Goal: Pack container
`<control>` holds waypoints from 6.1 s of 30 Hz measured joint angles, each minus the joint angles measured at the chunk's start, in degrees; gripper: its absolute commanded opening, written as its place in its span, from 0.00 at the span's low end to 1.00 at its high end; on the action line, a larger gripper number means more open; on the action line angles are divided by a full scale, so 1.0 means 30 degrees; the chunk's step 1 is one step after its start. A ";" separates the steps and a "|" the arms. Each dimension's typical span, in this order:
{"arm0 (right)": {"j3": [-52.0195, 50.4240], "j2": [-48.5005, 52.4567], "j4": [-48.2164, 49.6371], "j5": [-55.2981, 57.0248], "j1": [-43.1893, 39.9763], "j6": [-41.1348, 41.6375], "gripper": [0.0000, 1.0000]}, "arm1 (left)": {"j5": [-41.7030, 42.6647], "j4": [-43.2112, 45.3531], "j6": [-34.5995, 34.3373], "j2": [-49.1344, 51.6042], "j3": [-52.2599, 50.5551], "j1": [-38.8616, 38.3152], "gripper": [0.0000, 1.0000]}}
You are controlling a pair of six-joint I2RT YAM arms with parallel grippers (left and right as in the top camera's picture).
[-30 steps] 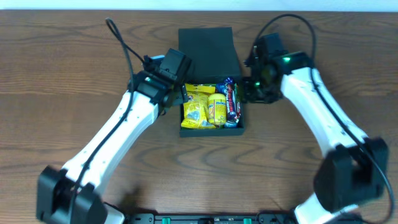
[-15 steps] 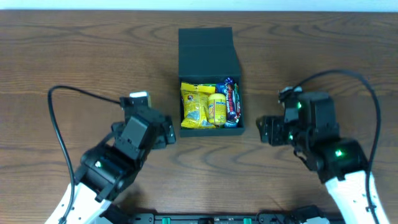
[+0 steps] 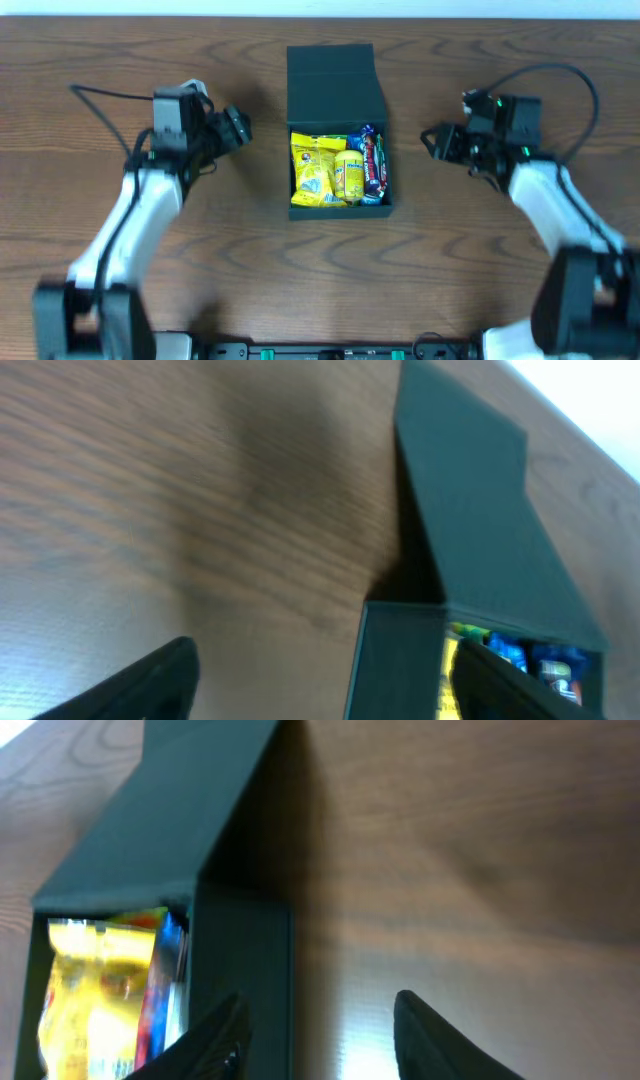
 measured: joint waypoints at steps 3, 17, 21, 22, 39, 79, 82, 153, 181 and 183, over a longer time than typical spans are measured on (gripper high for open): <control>0.3249 0.3344 -0.0517 -0.0947 0.0000 0.0153 0.19 | 0.1814 -0.0197 -0.0095 0.4073 0.3082 0.0204 0.36; 1.1650 1.1737 -0.1639 -0.3993 0.0692 0.1435 0.01 | 0.4386 -0.1428 -0.2951 1.3085 1.2101 -0.0175 0.06; 1.2400 1.2539 -0.1603 -0.4371 0.1698 0.1741 0.01 | 0.4692 -0.1661 -0.3395 1.4214 1.2706 -0.0765 0.06; 1.2407 1.2619 -0.1596 -0.4408 0.1865 0.1778 0.01 | 0.4758 -0.1683 -0.3519 1.4396 1.2713 -0.0896 0.06; 1.2582 1.3005 0.2142 -0.9537 0.1625 0.1355 0.01 | 0.7730 0.1035 -0.2688 1.4666 1.3056 -0.1384 0.06; -0.1479 -2.0888 -1.3172 -0.0066 0.3104 -0.8167 0.02 | 0.0474 -1.0397 0.5595 -1.8491 -0.2193 -0.5399 0.06; -0.5683 -2.4917 -1.3129 -0.0131 0.3104 -0.6972 0.49 | 0.0437 -0.9887 0.4714 -2.1442 -0.6645 -0.5399 0.13; -0.8772 -2.8152 -1.4280 -0.0102 0.3104 0.0153 0.99 | -0.3038 -0.4146 0.9712 -2.9951 -1.6611 0.0415 0.96; -1.5249 -3.2232 -0.7876 1.0338 0.3104 -0.0568 0.99 | -0.3031 -0.4102 0.9712 -2.9951 -1.6626 0.0415 0.95; -1.5606 -3.2232 -0.7883 1.0316 0.3104 -0.0568 0.99 | -0.3031 -0.4102 0.9712 -2.9951 -1.6626 0.0415 0.95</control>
